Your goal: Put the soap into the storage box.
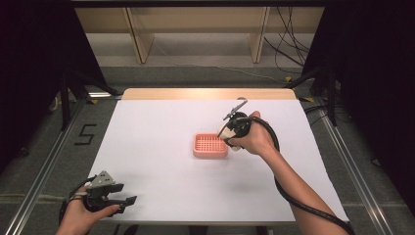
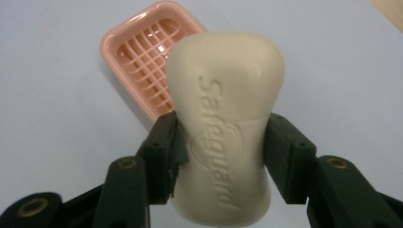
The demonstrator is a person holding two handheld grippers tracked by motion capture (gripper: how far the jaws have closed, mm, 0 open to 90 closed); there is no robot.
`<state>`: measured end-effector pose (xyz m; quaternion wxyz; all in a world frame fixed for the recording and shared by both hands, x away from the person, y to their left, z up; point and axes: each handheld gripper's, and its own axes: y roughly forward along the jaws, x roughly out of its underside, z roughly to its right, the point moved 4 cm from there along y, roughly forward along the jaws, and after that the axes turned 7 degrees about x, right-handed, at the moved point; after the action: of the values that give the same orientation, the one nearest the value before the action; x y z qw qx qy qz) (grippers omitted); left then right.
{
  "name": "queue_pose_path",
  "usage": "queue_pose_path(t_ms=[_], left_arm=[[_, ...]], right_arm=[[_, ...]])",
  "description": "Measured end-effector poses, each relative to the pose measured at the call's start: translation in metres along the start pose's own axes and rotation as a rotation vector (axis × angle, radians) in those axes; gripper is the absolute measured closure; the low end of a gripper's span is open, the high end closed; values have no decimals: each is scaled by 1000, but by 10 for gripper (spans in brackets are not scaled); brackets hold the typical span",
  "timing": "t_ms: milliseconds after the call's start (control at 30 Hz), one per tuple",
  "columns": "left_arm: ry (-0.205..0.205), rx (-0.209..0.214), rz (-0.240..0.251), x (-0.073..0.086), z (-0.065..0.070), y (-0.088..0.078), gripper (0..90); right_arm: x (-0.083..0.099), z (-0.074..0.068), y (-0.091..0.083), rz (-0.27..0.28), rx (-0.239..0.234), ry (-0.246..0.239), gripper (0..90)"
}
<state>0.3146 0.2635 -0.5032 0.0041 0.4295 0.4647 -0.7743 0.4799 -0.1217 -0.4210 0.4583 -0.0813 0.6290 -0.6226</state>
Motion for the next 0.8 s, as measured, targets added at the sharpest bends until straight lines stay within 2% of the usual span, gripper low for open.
queue_pose_path(t_ms=[33,200,233,267,333,367,400,433,467,500,633,667,700,733,767,800], left_arm=[[9,-4,-1,0,-1,-1,295],[6,-7,1,1,-1,-2,295],[3,-4,6,1,-1,-2,295],[6,-5,7,2,-1,-2,295],[6,1,3,2,-1,-3,295],[1,-11,3,3,-1,-3,295],[0,-3,5,3,-1,-3,295],[19,-2,-14,3,-2,-5,295],[15,-2,-11,3,-2,-5,295],[13,-2,-9,3,-2,-5,295],[10,-3,-9,4,-2,-6,295],[-2,-4,6,4,-1,-5,295],[-5,-16,7,4,-2,-5,295],[-16,-10,9,4,-1,-4,295],[-15,-15,9,4,-1,-4,295],[-9,-10,11,4,-1,-5,295]], right_arm=[[-1,0,0,3,1,-2,505],[-4,0,4,0,-10,-32,505],[-4,-1,4,-8,-8,-23,505],[-5,0,4,-6,-12,-41,505],[-6,-2,5,-12,-14,-24,505],[-7,-1,5,-7,-12,-38,505],[-7,0,6,-19,-8,-31,505],[-8,0,7,-13,-11,-42,505],[-8,-2,7,-22,-13,-31,505],[-9,0,8,-19,-13,-50,505],[-12,0,10,-24,-14,-68,505],[-12,-1,10,-35,-18,-53,505],[-13,-1,11,-33,-24,-69,506],[-13,-1,11,-38,-22,-62,505],[-14,-1,12,-35,-20,-76,505],[-14,-2,12,-43,-22,-67,505]])
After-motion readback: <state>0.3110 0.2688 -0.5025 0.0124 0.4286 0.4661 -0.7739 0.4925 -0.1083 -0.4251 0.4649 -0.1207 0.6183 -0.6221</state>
